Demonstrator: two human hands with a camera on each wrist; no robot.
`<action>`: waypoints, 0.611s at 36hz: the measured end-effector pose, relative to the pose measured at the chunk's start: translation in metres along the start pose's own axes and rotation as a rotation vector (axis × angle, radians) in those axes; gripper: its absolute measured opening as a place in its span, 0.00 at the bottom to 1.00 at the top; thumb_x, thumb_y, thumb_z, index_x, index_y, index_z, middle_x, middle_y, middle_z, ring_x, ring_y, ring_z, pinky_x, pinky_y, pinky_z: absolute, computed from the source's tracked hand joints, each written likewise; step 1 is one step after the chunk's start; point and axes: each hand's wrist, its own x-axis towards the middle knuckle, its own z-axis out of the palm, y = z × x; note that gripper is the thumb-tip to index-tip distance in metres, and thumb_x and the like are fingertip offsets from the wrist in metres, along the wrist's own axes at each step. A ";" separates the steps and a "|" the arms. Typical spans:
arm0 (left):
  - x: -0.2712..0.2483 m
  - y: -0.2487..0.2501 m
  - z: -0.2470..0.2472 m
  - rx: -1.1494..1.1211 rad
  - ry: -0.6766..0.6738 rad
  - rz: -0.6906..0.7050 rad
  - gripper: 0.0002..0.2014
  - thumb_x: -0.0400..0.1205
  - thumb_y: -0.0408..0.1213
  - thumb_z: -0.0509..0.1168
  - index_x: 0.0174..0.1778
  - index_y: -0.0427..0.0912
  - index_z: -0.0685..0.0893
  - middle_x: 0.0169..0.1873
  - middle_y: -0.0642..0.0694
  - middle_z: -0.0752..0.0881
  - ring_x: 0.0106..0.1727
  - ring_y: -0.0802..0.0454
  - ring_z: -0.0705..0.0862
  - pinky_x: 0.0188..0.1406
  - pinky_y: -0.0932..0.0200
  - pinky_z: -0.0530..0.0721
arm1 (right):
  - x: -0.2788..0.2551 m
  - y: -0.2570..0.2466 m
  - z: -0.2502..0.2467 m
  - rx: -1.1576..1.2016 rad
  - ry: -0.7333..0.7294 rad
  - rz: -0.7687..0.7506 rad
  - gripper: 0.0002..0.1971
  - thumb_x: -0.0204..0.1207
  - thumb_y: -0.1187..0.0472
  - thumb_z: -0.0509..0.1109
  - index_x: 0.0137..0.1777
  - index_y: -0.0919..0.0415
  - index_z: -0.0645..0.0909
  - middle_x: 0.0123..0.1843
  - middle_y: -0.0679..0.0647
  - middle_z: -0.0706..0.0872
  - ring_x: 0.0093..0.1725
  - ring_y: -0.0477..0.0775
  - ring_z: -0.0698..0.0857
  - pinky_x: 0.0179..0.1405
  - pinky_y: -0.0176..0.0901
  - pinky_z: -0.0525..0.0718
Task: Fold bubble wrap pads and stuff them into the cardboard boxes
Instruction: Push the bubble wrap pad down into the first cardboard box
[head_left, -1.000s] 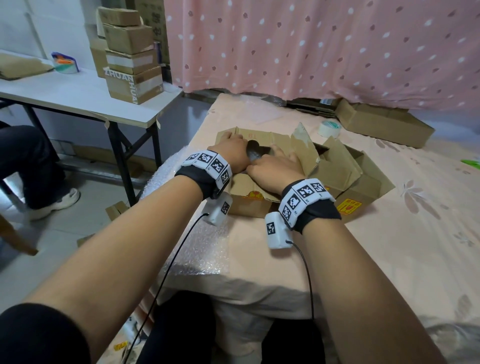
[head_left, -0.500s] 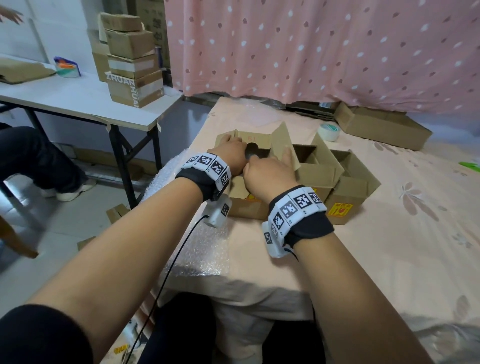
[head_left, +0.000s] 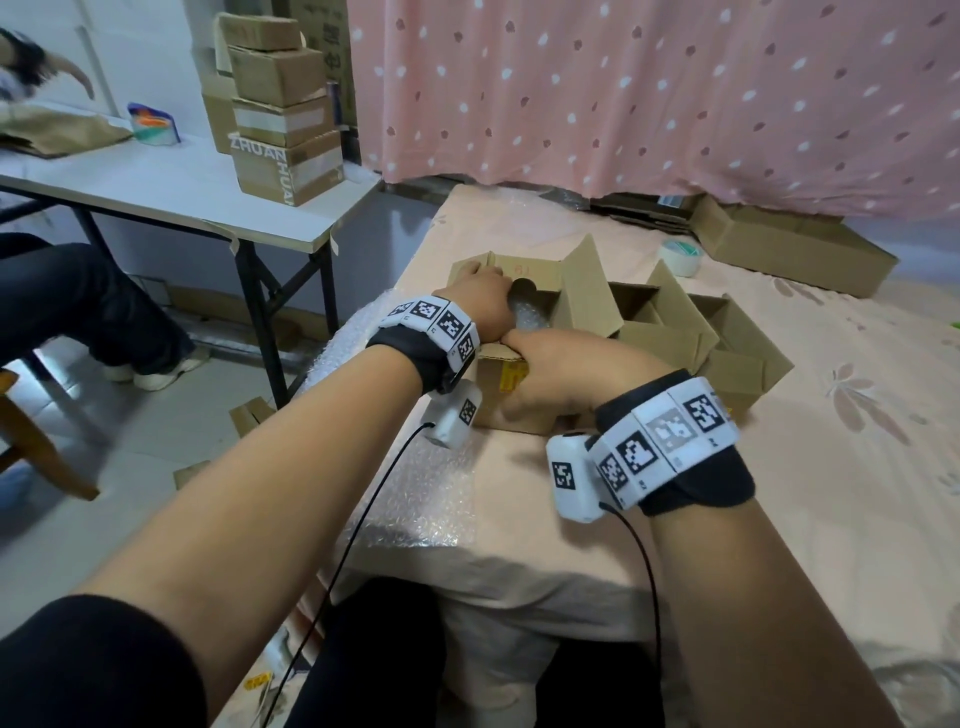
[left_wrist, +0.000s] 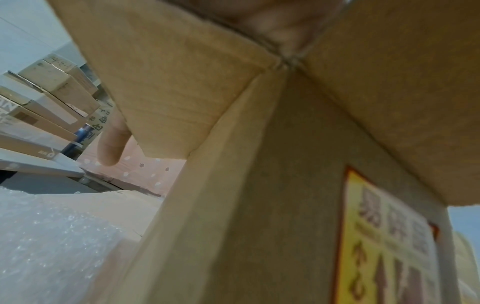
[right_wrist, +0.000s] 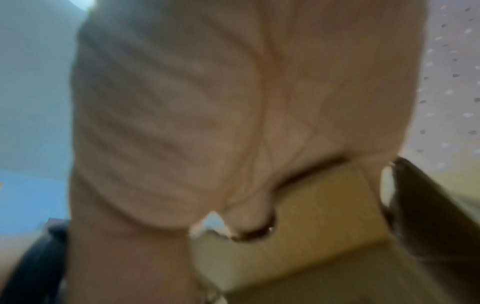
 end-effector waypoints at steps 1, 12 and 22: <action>0.000 0.000 0.000 -0.011 -0.001 -0.011 0.24 0.79 0.40 0.60 0.73 0.42 0.77 0.77 0.42 0.72 0.84 0.39 0.60 0.82 0.33 0.62 | 0.001 0.000 -0.002 -0.027 0.011 -0.005 0.20 0.74 0.52 0.75 0.65 0.52 0.79 0.56 0.52 0.84 0.51 0.54 0.82 0.41 0.44 0.77; -0.001 -0.002 -0.005 -0.051 -0.003 0.059 0.18 0.87 0.43 0.62 0.69 0.38 0.80 0.70 0.37 0.79 0.75 0.40 0.73 0.80 0.51 0.55 | 0.012 0.007 -0.013 -0.078 0.350 0.039 0.09 0.74 0.64 0.62 0.34 0.52 0.75 0.37 0.52 0.79 0.39 0.57 0.79 0.31 0.45 0.69; -0.021 -0.002 -0.012 -0.216 -0.017 0.097 0.33 0.86 0.54 0.45 0.81 0.37 0.72 0.82 0.36 0.71 0.85 0.41 0.62 0.83 0.50 0.55 | 0.030 0.007 0.006 -0.176 0.446 0.172 0.25 0.76 0.51 0.58 0.71 0.57 0.78 0.69 0.59 0.79 0.71 0.65 0.73 0.68 0.59 0.70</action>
